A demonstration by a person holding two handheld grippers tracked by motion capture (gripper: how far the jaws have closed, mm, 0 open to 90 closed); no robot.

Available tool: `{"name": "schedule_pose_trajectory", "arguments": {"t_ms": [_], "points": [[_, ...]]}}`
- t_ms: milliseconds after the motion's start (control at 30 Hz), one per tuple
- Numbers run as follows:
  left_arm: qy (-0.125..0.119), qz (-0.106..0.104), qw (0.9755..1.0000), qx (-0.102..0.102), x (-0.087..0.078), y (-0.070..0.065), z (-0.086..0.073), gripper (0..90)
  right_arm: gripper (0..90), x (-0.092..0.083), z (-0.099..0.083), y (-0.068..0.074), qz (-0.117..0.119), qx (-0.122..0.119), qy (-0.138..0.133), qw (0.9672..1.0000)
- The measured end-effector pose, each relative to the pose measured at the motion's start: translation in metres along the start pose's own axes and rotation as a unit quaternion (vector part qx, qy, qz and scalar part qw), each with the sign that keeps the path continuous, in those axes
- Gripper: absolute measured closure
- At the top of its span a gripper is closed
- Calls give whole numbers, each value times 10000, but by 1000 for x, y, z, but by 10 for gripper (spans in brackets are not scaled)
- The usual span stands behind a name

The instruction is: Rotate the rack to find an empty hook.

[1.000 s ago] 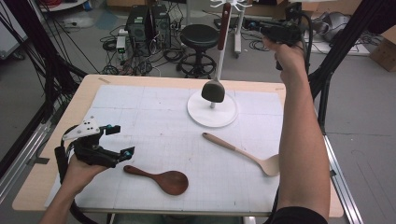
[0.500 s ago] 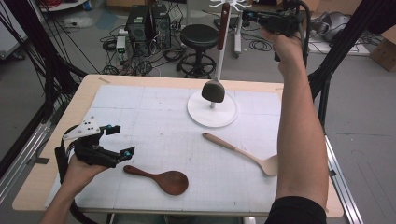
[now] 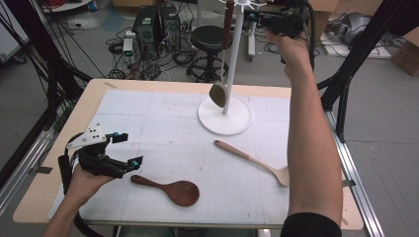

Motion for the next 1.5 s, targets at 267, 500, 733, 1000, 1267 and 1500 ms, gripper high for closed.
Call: {"name": "schedule_pose_trajectory", "arguments": {"t_ms": [267,500,733,1000,1267,1500], "points": [[-11,-5,10000,-1,0,-1,0,17,900,7,0,6,-13,11,-30,10000],[-4,-16,10000,2,0,-1,0,17,900,5,0,10,20,-48,-30,10000],[57,-43,10000,39,2,-2,-1,17,892,-5,-10,20,160,-101,38,9998],[74,-92,9999,2,3,-4,-1,17,770,-15,-39,34,196,-107,308,9993],[112,-123,9999,9,4,-5,-2,17,635,-20,-75,51,331,-25,593,9977],[141,-132,9998,27,6,-7,-2,17,567,-30,-92,62,347,-48,703,9969]]}}
Point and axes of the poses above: each handheld gripper's, and its own axes: x roughly forward along the jaws, z roughly out of its top, y roughly to its left, the point moved 8 cm from there along x, roughly forward along the jaws, and after that the axes turned 4 degrees about x, right-handed, at the moved point
